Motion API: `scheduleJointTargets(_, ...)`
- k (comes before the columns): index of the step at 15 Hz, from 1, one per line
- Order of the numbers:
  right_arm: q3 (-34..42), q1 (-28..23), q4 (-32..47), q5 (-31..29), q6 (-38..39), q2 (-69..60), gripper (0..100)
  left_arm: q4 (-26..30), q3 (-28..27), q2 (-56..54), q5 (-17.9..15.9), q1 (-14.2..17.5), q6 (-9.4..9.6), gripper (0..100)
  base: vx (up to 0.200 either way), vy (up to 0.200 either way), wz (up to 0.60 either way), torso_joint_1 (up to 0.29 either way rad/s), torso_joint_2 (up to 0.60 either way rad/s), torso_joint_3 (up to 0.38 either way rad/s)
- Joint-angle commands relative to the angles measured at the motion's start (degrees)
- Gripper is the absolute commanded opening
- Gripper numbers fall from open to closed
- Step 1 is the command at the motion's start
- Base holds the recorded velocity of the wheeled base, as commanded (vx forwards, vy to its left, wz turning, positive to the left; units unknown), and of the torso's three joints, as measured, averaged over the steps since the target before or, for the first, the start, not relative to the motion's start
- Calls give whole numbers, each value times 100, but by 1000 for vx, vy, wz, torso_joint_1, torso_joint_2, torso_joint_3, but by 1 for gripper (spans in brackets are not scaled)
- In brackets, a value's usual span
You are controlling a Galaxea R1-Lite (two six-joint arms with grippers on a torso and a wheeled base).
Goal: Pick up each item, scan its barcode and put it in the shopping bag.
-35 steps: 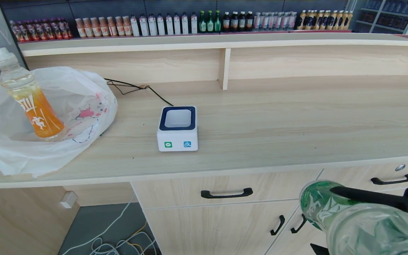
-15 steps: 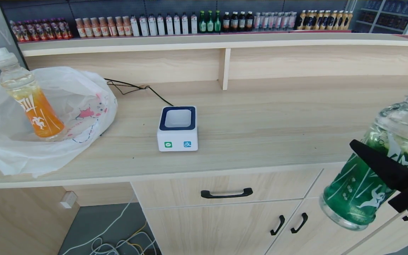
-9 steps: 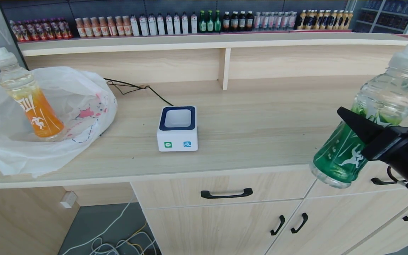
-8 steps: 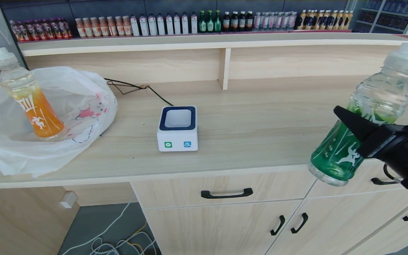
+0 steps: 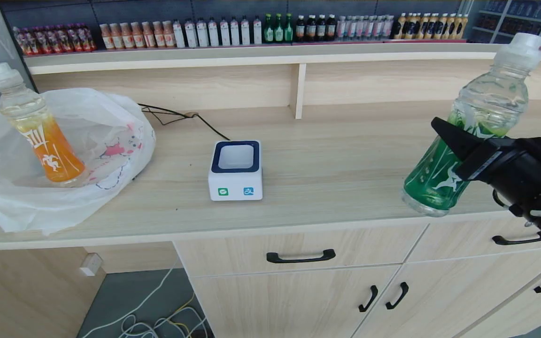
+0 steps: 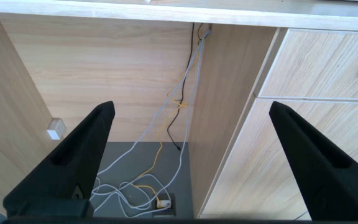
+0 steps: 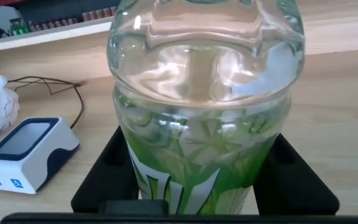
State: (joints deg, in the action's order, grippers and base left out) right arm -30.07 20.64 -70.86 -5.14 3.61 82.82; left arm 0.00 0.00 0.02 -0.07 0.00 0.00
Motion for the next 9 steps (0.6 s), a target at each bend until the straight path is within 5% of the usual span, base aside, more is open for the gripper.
scheduleJointTargets(1, -34, -271, -173, 330, -308, 138, 0, 0, 0, -2, -1, 0, 0, 100, 0, 0, 0, 0, 0, 0)
scheduleJointTargets(4, -42, -288, -683, 673, -668, 146, 0, 0, 0, -2, -1, 0, 0, 100, 0, 0, 0, 0, 0, 0)
scheduleJointTargets(9, 19, -288, -1052, 681, -783, 234, 0, 0, 0, -2, -1, 0, 9, 100, 0, 200, 0, 1, 5, 2)
